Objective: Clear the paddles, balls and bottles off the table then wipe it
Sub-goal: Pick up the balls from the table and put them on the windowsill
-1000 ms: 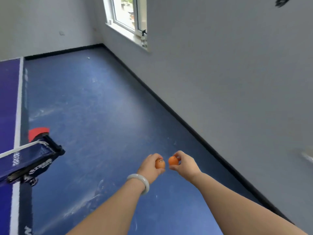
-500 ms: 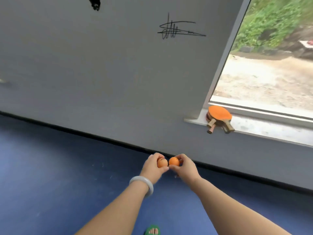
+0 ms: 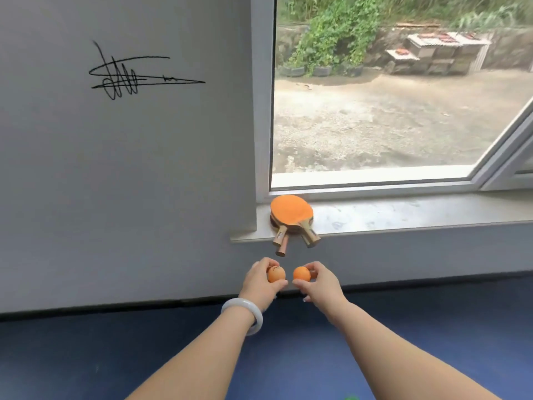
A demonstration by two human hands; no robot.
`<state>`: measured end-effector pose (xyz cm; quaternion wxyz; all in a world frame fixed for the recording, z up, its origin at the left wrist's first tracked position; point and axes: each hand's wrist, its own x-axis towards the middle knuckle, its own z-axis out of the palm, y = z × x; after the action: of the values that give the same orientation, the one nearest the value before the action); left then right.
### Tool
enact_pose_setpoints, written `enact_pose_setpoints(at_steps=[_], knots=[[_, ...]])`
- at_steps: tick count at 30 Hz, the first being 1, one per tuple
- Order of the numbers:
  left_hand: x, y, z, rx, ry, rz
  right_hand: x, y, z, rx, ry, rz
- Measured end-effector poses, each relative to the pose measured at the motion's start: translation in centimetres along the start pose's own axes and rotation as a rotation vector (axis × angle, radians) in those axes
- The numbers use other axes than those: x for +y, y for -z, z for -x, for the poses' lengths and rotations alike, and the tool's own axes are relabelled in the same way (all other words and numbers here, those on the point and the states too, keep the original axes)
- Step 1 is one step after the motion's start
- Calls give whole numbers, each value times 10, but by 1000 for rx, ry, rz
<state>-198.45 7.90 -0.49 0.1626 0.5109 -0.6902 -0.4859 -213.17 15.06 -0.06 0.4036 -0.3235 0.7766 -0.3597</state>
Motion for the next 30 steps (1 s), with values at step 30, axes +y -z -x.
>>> enact_pose_setpoints(at_steps=[30], knots=[[69,-51,-251,298,388,400,-65,58,-312,-465,25,-21]])
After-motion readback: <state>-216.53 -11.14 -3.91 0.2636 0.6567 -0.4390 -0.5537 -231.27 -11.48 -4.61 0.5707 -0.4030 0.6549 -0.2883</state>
